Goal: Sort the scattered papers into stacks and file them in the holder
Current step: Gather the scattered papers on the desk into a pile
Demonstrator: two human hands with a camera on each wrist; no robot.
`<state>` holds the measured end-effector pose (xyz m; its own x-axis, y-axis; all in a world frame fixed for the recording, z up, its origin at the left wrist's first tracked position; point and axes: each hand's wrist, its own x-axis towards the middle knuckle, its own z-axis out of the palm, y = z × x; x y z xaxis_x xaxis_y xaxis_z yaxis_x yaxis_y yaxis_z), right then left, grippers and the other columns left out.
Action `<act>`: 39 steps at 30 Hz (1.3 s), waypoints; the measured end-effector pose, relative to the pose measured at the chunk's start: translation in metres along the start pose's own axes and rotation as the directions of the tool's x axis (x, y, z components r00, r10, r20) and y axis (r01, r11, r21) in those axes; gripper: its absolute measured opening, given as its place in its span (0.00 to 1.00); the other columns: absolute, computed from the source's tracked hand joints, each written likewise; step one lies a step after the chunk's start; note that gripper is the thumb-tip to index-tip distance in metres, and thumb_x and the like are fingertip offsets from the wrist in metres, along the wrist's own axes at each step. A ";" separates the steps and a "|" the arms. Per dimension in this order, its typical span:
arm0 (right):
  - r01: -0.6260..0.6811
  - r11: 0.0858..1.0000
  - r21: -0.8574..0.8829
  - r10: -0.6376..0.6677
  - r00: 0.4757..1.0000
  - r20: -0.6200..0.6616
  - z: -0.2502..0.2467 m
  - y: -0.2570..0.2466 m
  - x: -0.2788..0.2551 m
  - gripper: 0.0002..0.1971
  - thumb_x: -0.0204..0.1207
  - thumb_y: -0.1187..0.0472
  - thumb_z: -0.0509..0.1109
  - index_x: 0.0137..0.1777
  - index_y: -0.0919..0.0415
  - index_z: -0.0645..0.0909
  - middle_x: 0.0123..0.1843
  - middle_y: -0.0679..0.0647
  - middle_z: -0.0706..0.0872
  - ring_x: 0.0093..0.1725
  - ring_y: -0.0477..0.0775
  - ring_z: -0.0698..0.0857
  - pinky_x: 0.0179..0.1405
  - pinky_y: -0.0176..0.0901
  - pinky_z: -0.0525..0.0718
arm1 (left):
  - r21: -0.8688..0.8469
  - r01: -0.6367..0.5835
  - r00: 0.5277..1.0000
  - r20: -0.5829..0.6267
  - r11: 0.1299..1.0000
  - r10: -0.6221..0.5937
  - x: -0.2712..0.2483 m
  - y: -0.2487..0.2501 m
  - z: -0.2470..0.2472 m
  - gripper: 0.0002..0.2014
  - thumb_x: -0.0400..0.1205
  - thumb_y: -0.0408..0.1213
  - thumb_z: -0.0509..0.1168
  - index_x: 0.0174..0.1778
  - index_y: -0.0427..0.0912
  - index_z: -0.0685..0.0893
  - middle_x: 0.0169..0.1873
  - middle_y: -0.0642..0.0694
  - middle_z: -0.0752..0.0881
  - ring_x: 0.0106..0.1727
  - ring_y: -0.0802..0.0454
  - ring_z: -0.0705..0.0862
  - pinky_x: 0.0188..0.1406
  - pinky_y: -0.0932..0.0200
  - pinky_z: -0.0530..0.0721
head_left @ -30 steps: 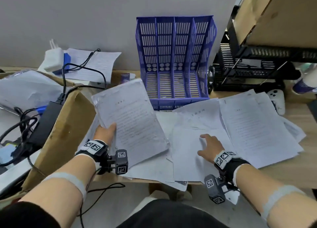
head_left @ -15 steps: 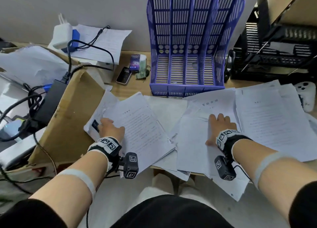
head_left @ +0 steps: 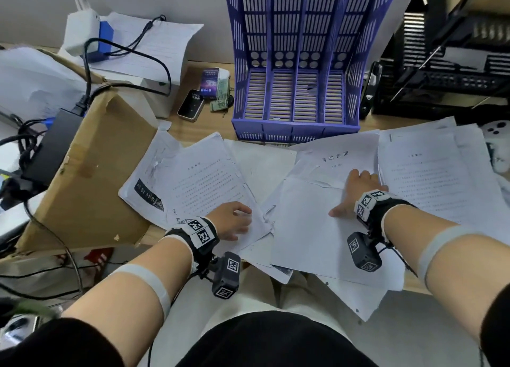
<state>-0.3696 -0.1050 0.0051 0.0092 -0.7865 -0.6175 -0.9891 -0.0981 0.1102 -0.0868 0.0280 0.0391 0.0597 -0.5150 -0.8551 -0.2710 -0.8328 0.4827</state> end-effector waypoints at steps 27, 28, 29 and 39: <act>0.420 0.112 0.901 -0.177 0.900 -0.398 -0.121 0.035 -0.048 0.10 0.76 0.55 0.76 0.52 0.60 0.89 0.52 0.58 0.93 0.51 0.56 0.90 0.61 0.61 0.86 | -0.077 -0.357 0.929 -0.132 0.931 0.346 0.006 0.088 0.001 0.40 0.61 0.56 0.84 0.64 0.39 0.78 0.56 0.45 0.88 0.56 0.51 0.88 0.59 0.53 0.85; 0.425 0.052 0.904 -0.204 0.891 -0.407 -0.126 0.031 -0.057 0.09 0.76 0.58 0.75 0.53 0.60 0.89 0.53 0.59 0.92 0.52 0.58 0.90 0.61 0.60 0.85 | -0.071 -0.409 0.902 -0.186 0.910 0.390 0.003 0.095 0.001 0.32 0.62 0.53 0.84 0.55 0.39 0.84 0.49 0.46 0.90 0.53 0.49 0.89 0.56 0.54 0.85; 0.427 -0.012 0.904 -0.215 0.882 -0.419 -0.129 0.028 -0.062 0.12 0.74 0.57 0.76 0.54 0.61 0.89 0.55 0.62 0.92 0.54 0.61 0.89 0.62 0.60 0.85 | -0.133 -0.470 0.872 -0.223 0.872 0.436 0.002 0.100 0.000 0.25 0.64 0.48 0.85 0.51 0.41 0.88 0.47 0.47 0.92 0.53 0.47 0.90 0.58 0.54 0.85; 0.321 0.427 0.846 0.318 0.822 -0.472 -0.118 -0.008 -0.068 0.34 0.64 0.60 0.81 0.67 0.62 0.67 0.63 0.63 0.75 0.61 0.61 0.78 0.65 0.52 0.79 | -0.374 -0.727 0.687 -0.397 0.576 0.609 -0.030 0.151 -0.006 0.03 0.74 0.37 0.74 0.41 0.44 0.91 0.47 0.41 0.92 0.51 0.42 0.89 0.61 0.39 0.85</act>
<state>-0.3451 -0.1226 0.1383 -0.2377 -0.9657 -0.1045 -0.5434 0.2214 -0.8097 -0.1237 -0.0832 0.1389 0.2578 -0.9412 -0.2184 0.1599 -0.1813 0.9703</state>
